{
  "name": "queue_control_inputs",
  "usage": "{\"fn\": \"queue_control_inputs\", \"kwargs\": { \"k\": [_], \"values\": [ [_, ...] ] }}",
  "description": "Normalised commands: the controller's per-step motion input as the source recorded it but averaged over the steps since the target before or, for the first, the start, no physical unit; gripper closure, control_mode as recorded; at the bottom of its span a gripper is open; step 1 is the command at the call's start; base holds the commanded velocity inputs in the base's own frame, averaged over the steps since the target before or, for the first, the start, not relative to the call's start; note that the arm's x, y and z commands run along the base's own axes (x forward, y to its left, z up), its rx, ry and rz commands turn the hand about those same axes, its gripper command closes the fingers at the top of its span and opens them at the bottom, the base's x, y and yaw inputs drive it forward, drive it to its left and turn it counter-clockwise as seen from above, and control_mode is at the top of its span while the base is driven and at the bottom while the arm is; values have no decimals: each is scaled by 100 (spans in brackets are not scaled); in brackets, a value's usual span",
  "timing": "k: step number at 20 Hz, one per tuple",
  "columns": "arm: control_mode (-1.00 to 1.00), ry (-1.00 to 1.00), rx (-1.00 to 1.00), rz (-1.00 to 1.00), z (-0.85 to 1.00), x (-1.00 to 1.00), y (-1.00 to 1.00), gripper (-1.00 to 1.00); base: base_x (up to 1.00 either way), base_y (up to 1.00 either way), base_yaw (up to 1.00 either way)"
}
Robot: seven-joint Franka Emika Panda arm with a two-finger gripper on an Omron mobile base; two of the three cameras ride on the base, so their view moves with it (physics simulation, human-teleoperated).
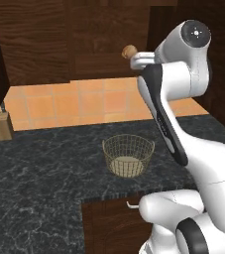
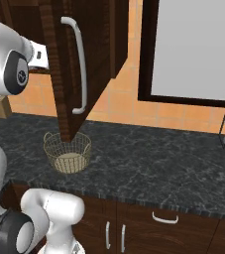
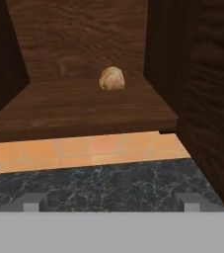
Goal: Open the cabinet, pick up the bread from the cabinet and place it in the basket. Then move the basket to the dining counter.
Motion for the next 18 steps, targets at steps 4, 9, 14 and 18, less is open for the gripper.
{"fn": "queue_control_inputs", "kwargs": {
  "k": [4,9,14,18],
  "values": [
    [-100,0,0,0,0,44,-20,-100,0,0,0],
    [-100,-4,0,0,-1,42,-2,-100,0,0,0],
    [-100,1,0,0,0,46,-15,-100,0,0,0],
    [-100,2,0,0,0,54,-14,-100,0,0,0]
  ]
}}
